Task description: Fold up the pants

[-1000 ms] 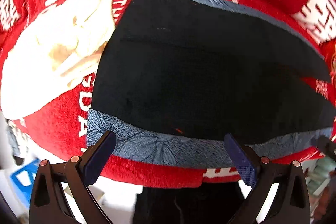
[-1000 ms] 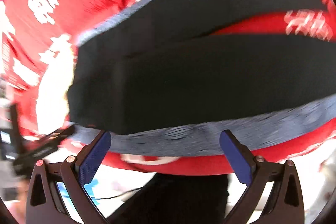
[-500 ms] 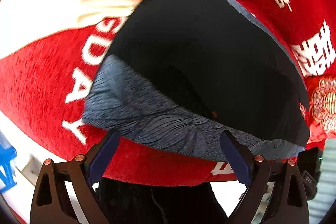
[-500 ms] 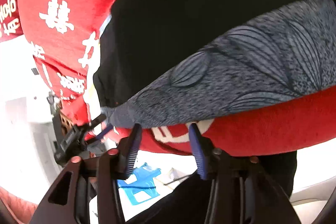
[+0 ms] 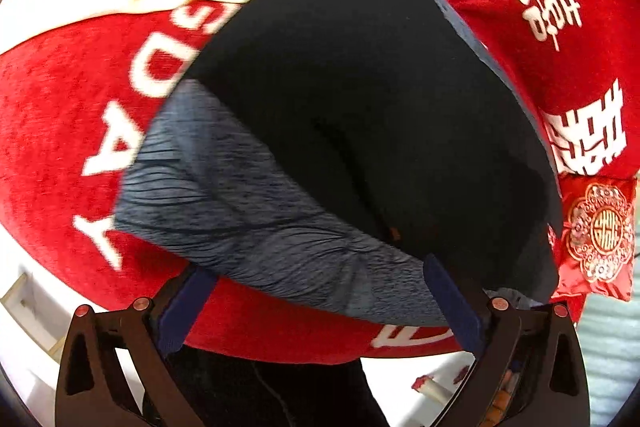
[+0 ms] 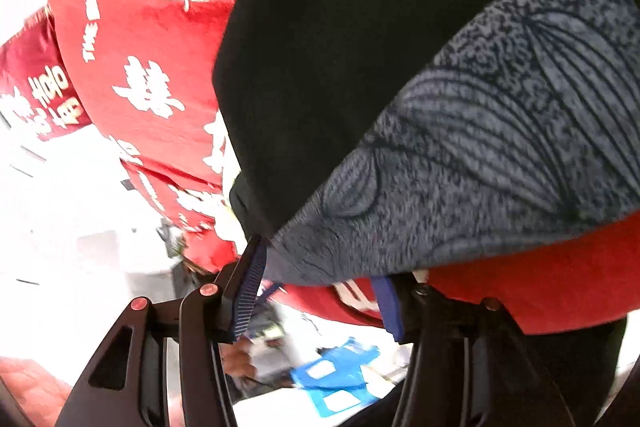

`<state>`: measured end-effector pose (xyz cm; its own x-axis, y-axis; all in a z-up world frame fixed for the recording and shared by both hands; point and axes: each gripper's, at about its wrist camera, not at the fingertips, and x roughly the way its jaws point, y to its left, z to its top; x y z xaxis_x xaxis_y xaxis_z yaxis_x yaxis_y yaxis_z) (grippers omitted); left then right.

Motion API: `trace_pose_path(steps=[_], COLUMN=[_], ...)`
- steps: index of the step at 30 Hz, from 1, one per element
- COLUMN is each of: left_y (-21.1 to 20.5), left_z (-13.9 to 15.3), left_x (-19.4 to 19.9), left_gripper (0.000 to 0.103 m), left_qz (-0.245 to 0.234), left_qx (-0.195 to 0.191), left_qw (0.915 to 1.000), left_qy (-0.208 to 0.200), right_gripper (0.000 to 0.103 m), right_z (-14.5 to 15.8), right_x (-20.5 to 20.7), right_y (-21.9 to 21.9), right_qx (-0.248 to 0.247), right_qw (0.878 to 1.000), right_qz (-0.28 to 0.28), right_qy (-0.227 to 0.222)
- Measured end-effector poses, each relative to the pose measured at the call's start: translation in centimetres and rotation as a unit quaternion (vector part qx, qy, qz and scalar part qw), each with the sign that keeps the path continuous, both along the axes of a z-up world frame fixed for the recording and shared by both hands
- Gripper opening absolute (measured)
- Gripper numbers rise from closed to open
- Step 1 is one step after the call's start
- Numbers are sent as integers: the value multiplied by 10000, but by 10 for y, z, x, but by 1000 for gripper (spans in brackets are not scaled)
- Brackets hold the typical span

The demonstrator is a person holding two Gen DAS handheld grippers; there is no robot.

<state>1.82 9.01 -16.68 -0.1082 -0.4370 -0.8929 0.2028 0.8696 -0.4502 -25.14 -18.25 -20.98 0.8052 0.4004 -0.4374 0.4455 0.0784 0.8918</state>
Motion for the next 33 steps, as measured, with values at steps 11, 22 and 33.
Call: trace_pose_path(steps=[11, 22, 33], left_y=[28, -4, -138], left_z=[0, 82, 98], left_x=[17, 44, 160], left_gripper=[25, 21, 21], left_qz=[438, 279, 27], left_qx=[90, -80, 8], left_qw=[9989, 9978, 9829], left_qy=[113, -604, -1840], right_gripper=[8, 8, 8], right_z=[-15, 101, 125], right_x=[-12, 49, 169], right_y=[5, -36, -161], right_qx=[879, -164, -717], right_qw=[9935, 9996, 9939], right_qz=[-679, 224, 832], right_qy=[253, -38, 29])
